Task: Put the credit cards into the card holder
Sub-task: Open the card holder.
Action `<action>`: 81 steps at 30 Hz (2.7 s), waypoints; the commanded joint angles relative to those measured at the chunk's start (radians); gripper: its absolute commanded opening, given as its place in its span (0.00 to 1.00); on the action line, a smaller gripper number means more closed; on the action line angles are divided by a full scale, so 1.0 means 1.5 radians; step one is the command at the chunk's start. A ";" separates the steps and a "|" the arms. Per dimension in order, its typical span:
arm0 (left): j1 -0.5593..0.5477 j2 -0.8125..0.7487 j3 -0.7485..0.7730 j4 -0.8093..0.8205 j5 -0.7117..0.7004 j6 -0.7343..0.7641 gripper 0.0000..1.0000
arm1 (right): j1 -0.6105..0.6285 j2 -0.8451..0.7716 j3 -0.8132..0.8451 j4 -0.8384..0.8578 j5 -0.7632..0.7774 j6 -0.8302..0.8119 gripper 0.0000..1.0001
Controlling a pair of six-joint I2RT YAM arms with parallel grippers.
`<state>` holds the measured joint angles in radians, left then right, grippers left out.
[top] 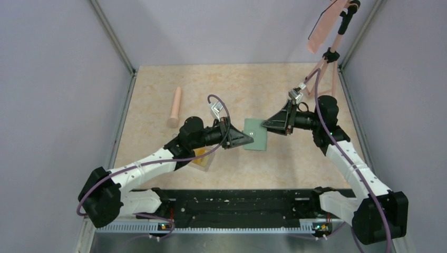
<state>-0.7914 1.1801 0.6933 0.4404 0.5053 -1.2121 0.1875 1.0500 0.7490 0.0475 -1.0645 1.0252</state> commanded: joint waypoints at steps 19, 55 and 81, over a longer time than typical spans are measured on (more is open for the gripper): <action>-0.062 -0.031 0.128 -0.361 -0.186 0.148 0.79 | 0.022 0.018 0.074 -0.139 0.012 -0.105 0.00; -0.253 0.286 0.618 -0.954 -0.621 0.232 0.81 | 0.048 -0.024 0.034 -0.249 0.116 -0.127 0.00; -0.229 0.373 0.635 -1.043 -0.682 0.151 0.41 | 0.047 -0.039 0.014 -0.234 0.119 -0.104 0.00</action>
<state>-1.1606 1.7164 1.6703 -1.0019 -0.4549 -0.9501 0.2481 1.0229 0.7589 -0.3428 -0.8318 0.8478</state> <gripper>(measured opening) 0.439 0.049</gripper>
